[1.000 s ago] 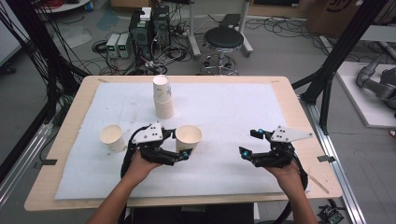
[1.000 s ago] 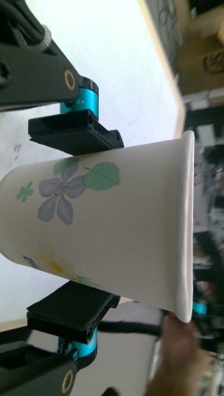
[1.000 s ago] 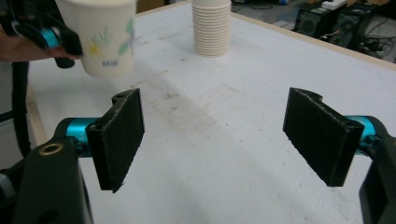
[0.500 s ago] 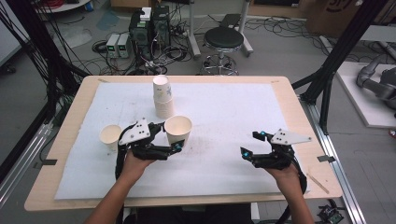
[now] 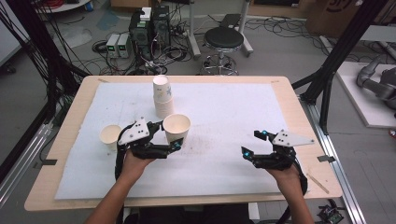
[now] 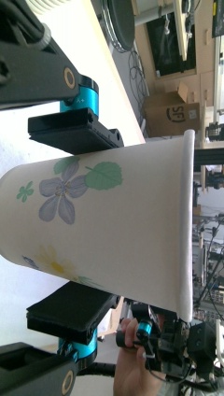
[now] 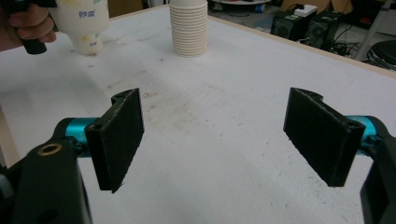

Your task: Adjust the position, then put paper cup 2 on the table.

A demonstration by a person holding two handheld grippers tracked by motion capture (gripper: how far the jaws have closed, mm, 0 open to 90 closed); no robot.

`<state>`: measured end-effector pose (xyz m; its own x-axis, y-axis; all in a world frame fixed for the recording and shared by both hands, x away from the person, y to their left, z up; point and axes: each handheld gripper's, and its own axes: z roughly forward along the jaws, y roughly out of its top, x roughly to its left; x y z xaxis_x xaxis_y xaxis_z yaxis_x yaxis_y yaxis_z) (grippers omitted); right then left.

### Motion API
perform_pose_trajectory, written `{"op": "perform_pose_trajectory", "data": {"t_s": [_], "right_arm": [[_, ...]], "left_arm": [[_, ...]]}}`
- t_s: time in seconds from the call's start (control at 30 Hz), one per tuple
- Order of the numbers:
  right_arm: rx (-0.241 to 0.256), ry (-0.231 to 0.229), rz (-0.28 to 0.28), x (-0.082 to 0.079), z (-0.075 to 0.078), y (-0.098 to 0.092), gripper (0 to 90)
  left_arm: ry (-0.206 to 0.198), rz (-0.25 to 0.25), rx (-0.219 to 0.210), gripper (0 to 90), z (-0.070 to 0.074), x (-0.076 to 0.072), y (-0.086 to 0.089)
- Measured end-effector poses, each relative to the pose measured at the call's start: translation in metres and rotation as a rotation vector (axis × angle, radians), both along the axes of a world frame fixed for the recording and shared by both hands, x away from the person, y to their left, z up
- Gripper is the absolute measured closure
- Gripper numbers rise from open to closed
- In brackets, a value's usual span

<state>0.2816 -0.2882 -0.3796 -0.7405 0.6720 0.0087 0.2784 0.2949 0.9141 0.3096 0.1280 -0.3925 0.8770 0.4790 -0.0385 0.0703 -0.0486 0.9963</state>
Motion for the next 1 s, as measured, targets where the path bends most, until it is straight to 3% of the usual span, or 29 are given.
{"op": "perform_pose_trajectory", "data": {"t_s": [0.47,0.7,0.9,1.0], "right_arm": [[-0.006,-0.006,-0.008,-0.002,0.000,-0.003,20.6],[-0.010,-0.002,-0.019,-0.005,-0.001,-0.006,20.6],[0.004,-0.008,-0.029,-0.007,0.000,-0.011,20.5],[0.006,-0.007,-0.036,-0.007,0.000,-0.014,20.5]], "left_arm": [[0.026,0.006,0.001,30.3,-0.011,0.007,-0.003],[0.027,0.011,0.030,30.3,-0.017,0.016,-0.019],[0.019,0.020,-0.014,30.3,-0.014,0.031,-0.041],[0.029,0.013,-0.009,30.3,-0.015,0.040,-0.057]]}}
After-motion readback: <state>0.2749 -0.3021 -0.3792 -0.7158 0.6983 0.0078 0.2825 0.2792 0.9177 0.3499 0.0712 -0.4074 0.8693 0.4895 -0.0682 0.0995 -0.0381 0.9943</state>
